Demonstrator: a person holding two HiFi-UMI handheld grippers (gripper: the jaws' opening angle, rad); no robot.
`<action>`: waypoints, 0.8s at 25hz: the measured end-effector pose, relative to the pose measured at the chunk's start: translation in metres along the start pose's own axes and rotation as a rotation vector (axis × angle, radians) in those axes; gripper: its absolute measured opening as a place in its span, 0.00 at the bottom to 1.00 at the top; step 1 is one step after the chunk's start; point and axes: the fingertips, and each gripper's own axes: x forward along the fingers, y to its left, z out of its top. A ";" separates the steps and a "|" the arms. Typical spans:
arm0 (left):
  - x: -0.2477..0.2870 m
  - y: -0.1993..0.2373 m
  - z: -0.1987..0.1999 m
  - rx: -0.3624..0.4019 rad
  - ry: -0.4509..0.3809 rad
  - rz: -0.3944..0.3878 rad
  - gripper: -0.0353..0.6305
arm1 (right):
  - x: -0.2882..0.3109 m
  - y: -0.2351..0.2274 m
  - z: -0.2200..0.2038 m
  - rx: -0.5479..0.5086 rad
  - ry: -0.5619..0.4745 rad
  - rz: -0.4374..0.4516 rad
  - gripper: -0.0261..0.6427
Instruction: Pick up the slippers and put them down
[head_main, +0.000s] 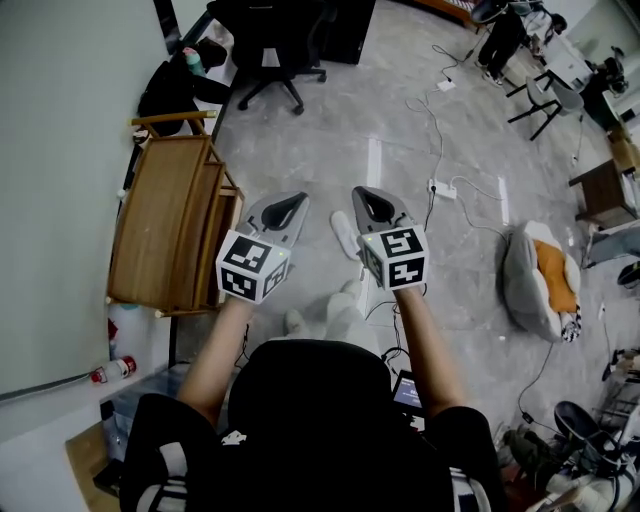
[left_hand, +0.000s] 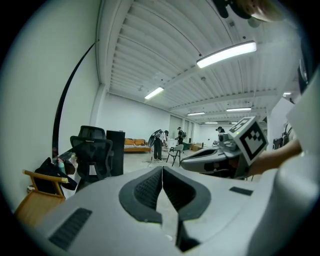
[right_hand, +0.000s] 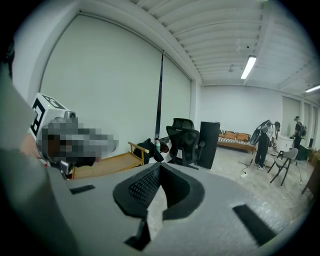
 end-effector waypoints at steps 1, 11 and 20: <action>-0.003 -0.003 0.002 0.004 0.000 -0.003 0.06 | -0.004 0.002 0.002 -0.002 -0.005 -0.001 0.04; -0.020 -0.024 0.023 0.024 -0.046 -0.010 0.06 | -0.035 0.013 0.012 -0.058 -0.034 -0.009 0.04; -0.016 -0.054 0.039 0.044 -0.070 -0.011 0.06 | -0.061 0.001 0.018 -0.059 -0.069 -0.003 0.04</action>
